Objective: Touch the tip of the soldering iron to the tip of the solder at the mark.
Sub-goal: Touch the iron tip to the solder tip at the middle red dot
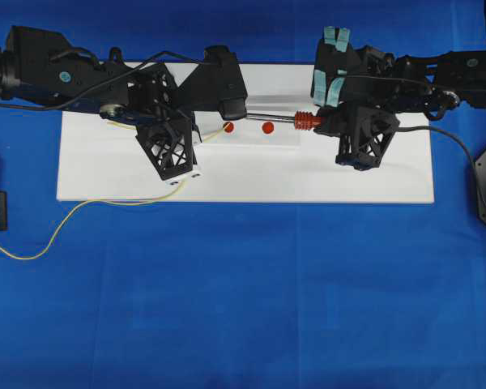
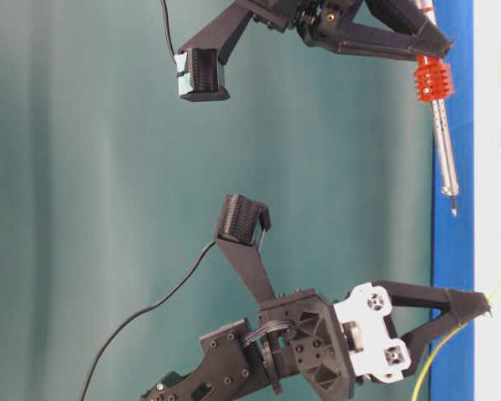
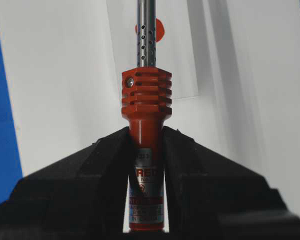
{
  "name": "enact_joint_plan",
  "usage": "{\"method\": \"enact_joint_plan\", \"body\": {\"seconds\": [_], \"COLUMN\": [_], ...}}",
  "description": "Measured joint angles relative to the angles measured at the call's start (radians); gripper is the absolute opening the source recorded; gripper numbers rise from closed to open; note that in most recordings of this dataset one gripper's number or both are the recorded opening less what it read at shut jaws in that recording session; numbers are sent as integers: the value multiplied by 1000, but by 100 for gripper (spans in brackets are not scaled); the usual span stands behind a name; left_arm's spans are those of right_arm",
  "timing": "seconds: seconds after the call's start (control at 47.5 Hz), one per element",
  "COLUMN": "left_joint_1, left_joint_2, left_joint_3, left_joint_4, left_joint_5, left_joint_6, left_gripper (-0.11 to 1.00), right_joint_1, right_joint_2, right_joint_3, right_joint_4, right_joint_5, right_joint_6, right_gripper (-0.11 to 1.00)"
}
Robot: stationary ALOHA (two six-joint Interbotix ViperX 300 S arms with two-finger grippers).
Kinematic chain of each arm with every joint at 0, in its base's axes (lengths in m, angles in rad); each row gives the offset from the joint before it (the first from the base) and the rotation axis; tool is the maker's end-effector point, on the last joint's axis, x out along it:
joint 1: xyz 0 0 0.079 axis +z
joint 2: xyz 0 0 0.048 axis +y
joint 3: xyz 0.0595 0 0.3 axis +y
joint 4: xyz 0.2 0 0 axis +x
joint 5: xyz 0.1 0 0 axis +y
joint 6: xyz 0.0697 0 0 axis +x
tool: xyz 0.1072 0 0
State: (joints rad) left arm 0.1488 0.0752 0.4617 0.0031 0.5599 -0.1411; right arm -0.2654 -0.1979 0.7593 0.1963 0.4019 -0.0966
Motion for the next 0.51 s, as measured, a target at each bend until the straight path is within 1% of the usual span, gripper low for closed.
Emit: {"method": "enact_joint_plan", "body": {"seconds": [0.189,0.505], "left_joint_1": [0,-3], "left_joint_2": [0,0], "left_joint_3": [2,2], "left_joint_4": [0,0], "left_joint_5": [0,5], "left_joint_6": [0,2], "left_gripper": [3,3], "right_joint_1": [0,2], "right_joint_2": [43,112], "right_joint_3": [-6,-48], "right_joint_4": [0,0], "right_joint_5": [-3,2], "right_joint_6": [2,0], "right_gripper": [6,6]}}
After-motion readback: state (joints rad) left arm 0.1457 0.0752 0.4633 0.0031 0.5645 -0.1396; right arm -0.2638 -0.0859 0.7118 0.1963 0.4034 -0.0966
